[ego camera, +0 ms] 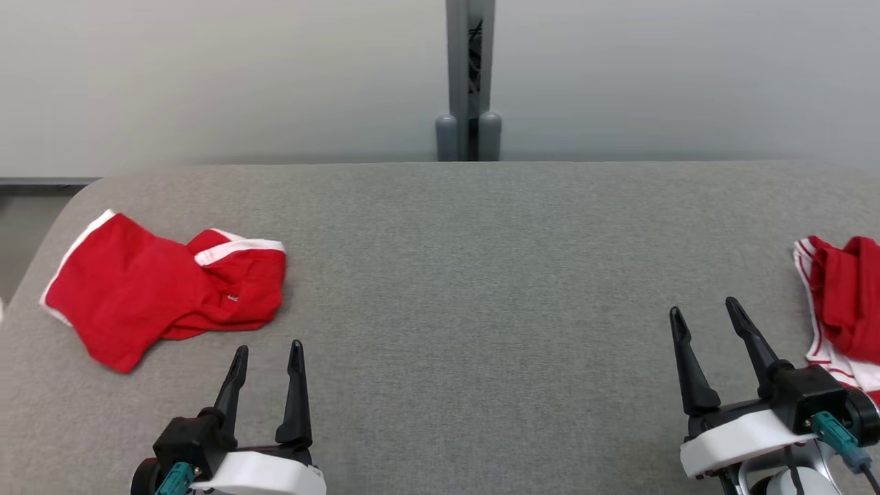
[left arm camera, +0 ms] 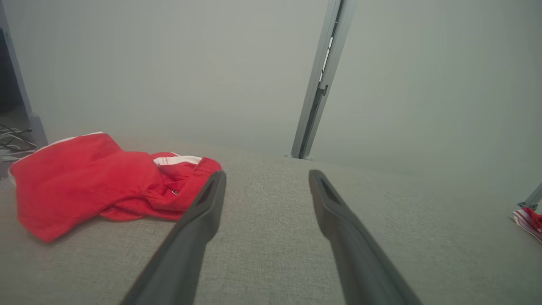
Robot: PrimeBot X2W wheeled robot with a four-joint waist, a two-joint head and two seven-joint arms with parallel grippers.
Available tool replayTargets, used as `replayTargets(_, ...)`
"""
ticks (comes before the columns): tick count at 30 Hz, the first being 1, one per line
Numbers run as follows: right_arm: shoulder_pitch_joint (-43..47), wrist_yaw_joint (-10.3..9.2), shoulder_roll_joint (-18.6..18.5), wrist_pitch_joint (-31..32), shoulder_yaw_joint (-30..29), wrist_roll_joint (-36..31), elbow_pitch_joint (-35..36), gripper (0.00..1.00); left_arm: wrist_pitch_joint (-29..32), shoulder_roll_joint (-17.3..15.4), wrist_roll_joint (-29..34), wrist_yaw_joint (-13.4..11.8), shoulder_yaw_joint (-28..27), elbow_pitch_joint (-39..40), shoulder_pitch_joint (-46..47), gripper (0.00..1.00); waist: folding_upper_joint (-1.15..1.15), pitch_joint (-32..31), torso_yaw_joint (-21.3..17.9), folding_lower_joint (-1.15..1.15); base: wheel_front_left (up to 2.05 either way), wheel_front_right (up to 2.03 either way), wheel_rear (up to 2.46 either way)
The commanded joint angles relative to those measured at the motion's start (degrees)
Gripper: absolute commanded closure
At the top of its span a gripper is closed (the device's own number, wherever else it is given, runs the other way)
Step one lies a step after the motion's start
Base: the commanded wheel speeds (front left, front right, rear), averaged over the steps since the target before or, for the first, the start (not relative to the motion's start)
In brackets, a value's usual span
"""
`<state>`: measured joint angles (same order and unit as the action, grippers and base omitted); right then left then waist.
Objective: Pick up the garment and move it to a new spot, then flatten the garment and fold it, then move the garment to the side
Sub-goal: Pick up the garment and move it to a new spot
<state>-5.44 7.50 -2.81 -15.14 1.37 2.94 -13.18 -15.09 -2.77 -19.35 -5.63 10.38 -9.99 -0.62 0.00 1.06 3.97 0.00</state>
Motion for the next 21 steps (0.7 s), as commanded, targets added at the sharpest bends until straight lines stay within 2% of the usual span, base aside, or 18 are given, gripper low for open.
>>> replayTargets(1, 0.1, -0.01, -0.2, -0.1, 0.2, 0.3, 0.3, 0.0, 0.0, -0.2, 0.3, -0.1, -0.4, 0.1, 0.7, 0.0, 0.0, 0.0, 3.5, 0.0, 0.0, 0.0, 0.0)
replayTargets(14, 1.2, -0.01, -0.3, -0.1, 2.8, 2.7, -0.4, 0.0, 0.0, -0.2, 2.0, 0.9, -3.0, -0.2, -1.4, 0.0, 0.0, -2.1, 16.8, 0.0, 0.0, 0.0, 0.0)
replayTargets(21, 1.1, -0.01, -0.3, -0.1, 3.7, 3.1, -0.7, 0.0, 0.0, -0.2, 2.6, 1.3, -3.4, -0.1, -2.0, 0.0, 0.0, -2.5, 20.3, 0.0, 0.0, 0.0, 0.0)
